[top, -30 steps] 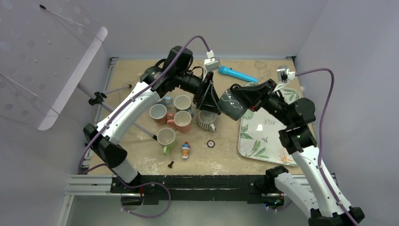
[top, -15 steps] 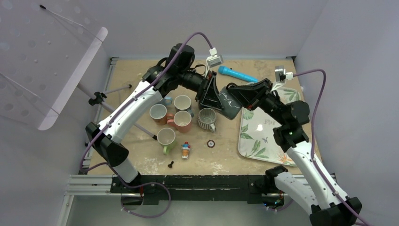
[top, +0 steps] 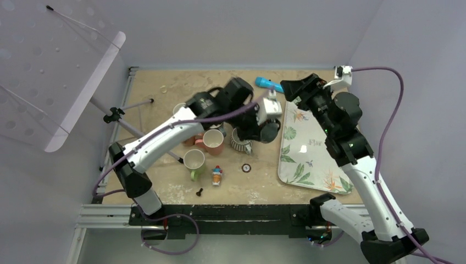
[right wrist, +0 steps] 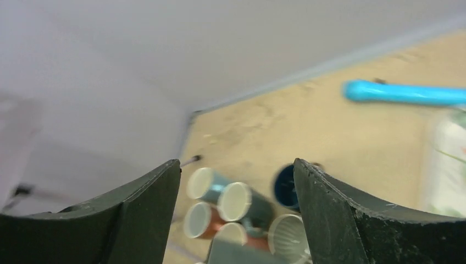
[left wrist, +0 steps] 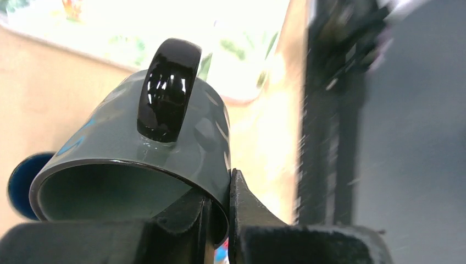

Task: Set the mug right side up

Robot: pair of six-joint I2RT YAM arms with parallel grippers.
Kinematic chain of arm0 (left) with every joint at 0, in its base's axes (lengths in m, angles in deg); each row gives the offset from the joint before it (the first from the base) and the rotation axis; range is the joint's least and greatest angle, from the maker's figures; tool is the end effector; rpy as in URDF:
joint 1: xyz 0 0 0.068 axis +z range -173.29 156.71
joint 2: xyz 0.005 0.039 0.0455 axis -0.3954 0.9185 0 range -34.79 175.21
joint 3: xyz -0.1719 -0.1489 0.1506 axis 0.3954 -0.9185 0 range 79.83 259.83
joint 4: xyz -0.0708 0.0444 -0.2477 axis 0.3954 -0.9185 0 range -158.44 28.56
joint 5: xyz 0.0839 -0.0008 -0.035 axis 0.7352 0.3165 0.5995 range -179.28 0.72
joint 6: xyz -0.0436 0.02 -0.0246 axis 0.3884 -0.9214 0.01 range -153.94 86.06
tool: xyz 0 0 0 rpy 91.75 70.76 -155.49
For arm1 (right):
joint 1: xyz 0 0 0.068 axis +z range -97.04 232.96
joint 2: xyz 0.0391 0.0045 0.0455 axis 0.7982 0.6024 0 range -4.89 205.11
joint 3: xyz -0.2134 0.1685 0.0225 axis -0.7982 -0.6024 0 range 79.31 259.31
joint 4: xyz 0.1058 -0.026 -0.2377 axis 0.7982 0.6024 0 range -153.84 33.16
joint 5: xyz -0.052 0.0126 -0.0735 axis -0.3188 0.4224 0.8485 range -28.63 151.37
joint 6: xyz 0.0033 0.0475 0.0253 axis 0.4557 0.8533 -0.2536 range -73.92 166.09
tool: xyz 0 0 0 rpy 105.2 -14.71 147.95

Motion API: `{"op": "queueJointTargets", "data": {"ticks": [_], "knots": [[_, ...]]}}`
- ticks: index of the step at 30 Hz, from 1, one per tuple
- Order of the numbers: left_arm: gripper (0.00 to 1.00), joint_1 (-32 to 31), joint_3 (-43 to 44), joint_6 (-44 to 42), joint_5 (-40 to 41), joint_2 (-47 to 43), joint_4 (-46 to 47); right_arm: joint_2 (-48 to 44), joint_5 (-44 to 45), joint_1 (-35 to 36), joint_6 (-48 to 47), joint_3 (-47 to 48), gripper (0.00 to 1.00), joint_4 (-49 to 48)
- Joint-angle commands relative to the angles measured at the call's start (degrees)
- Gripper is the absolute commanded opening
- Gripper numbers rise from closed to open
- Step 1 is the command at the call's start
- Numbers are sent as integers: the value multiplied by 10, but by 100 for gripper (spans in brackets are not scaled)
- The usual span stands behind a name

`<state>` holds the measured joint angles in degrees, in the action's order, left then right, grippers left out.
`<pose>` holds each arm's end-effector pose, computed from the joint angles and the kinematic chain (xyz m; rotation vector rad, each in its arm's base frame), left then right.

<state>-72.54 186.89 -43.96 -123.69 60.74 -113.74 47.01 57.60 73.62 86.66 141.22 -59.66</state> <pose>0.2143 -0.2797 0.4165 1.4352 1.8561 -1.0349 0.1834 0.0716 0.4341 0.2105 1.5226 0.9096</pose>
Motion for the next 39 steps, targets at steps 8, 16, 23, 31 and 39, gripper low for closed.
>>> {"op": "queueJointTargets", "data": {"ticks": [8,16,23,31,39], "knots": [[0,-131,117,-237,376,224,-105,26,259,-163,2,-42,82,262],[0,-130,191,-299,373,333,-111,18,275,-170,-20,-64,81,247],[19,-124,187,-297,336,370,-143,20,256,-175,-43,-78,81,220],[72,-122,131,-270,363,256,-124,23,231,-178,-52,-91,81,189],[89,-80,55,-184,399,6,-71,16,178,-177,-110,-92,80,138]]}}
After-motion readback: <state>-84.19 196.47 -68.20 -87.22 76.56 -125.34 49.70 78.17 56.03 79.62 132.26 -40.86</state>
